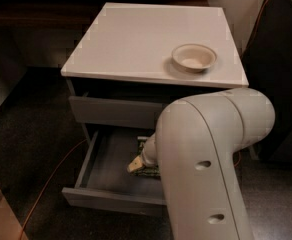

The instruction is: Pick green jalapeno chip bag from middle drawer and place on counter

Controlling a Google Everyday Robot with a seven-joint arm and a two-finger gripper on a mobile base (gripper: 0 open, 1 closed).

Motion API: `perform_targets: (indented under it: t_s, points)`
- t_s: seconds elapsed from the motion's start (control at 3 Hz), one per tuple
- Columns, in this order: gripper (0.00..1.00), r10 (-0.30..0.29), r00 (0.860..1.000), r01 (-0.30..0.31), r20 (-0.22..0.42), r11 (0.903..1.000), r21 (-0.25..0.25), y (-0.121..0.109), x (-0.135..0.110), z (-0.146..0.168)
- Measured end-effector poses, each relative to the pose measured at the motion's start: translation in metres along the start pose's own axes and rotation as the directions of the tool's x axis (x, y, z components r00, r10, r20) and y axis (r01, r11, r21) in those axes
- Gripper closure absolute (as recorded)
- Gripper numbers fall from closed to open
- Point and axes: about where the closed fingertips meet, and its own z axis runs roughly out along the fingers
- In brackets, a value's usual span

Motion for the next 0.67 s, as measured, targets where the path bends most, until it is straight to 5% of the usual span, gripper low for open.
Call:
perform_targets:
  t_s: [0.33,0.67]
  points:
    - [0.00,0.006,1.000,-0.006,-0.004,0.9998,0.019,-0.0062,-0.0009,0.0130]
    - [0.13,0.011,1.000,-0.011,-0.021,0.9995,0.030,-0.0109,0.0008,0.0216]
